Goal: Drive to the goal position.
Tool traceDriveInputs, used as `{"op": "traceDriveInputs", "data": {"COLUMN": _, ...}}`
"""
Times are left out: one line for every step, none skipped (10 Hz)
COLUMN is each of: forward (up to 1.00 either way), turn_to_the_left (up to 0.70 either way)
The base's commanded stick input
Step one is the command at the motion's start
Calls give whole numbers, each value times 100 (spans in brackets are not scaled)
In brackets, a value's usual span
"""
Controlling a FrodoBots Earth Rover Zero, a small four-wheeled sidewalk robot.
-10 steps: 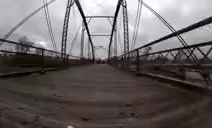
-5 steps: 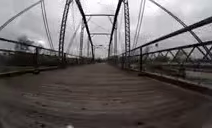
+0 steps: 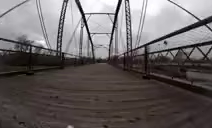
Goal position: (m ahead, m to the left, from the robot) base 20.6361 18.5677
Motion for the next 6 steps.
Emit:
{"op": "traceDriveInputs", "data": {"forward": 100, "turn_to_the_left": 0}}
{"op": "traceDriveInputs", "data": {"forward": 100, "turn_to_the_left": 0}}
{"op": "traceDriveInputs", "data": {"forward": 100, "turn_to_the_left": 0}}
{"op": "traceDriveInputs", "data": {"forward": 100, "turn_to_the_left": 0}}
{"op": "traceDriveInputs", "data": {"forward": 100, "turn_to_the_left": 0}}
{"op": "traceDriveInputs", "data": {"forward": 100, "turn_to_the_left": 0}}
